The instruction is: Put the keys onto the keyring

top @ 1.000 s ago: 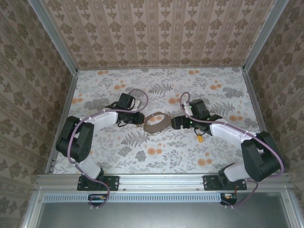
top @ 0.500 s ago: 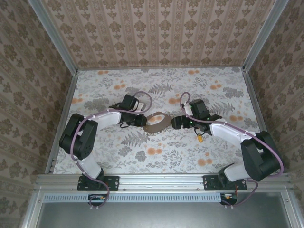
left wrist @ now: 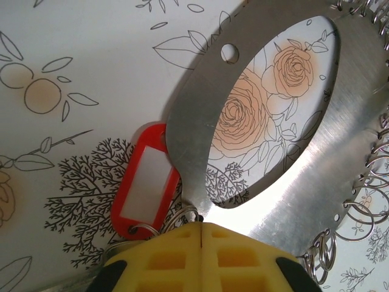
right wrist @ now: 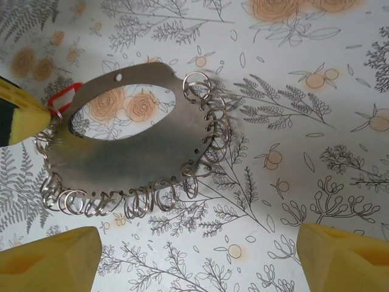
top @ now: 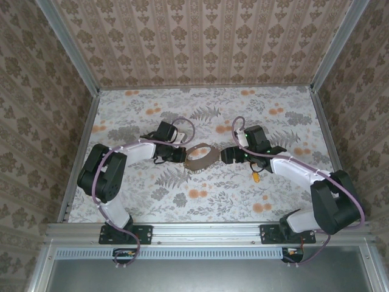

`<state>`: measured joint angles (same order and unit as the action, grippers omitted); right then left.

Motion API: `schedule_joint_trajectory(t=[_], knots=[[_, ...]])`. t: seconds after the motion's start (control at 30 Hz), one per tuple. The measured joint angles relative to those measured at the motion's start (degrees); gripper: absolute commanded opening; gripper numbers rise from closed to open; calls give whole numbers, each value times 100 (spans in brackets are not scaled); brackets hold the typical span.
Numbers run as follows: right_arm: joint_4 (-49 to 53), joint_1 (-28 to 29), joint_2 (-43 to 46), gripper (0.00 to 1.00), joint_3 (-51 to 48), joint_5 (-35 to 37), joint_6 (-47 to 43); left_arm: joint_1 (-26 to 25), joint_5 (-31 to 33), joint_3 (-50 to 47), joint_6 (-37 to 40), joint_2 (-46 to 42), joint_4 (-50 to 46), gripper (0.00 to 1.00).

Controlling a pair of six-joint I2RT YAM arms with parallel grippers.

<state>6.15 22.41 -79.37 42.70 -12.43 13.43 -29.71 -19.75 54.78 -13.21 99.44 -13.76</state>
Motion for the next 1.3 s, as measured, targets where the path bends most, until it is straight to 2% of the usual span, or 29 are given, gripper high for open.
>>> schedule_joint_trajectory(t=[0.23,0.27,0.33,0.4,0.53,0.67,1.0,1.3], knots=[[7,-39,168,84,0,17,-22,0,2,2,22,-31,-83,0],[7,-42,190,84,0,20,-22,0,2,2,39,-57,-118,4],[11,-50,245,85,0,20,-24,17,4,2,70,-179,-177,17],[9,-52,284,90,-2,20,-31,52,2,2,107,-348,-214,25],[-20,-61,291,99,-9,-22,-28,208,-2,31,151,-501,-212,29],[-146,-61,291,100,-46,-164,-11,243,-26,116,153,-396,-210,30],[-337,-61,243,100,-166,-354,-4,236,-114,306,291,66,-210,28],[-352,-61,140,100,-168,-435,7,166,-109,306,389,295,-210,18]])
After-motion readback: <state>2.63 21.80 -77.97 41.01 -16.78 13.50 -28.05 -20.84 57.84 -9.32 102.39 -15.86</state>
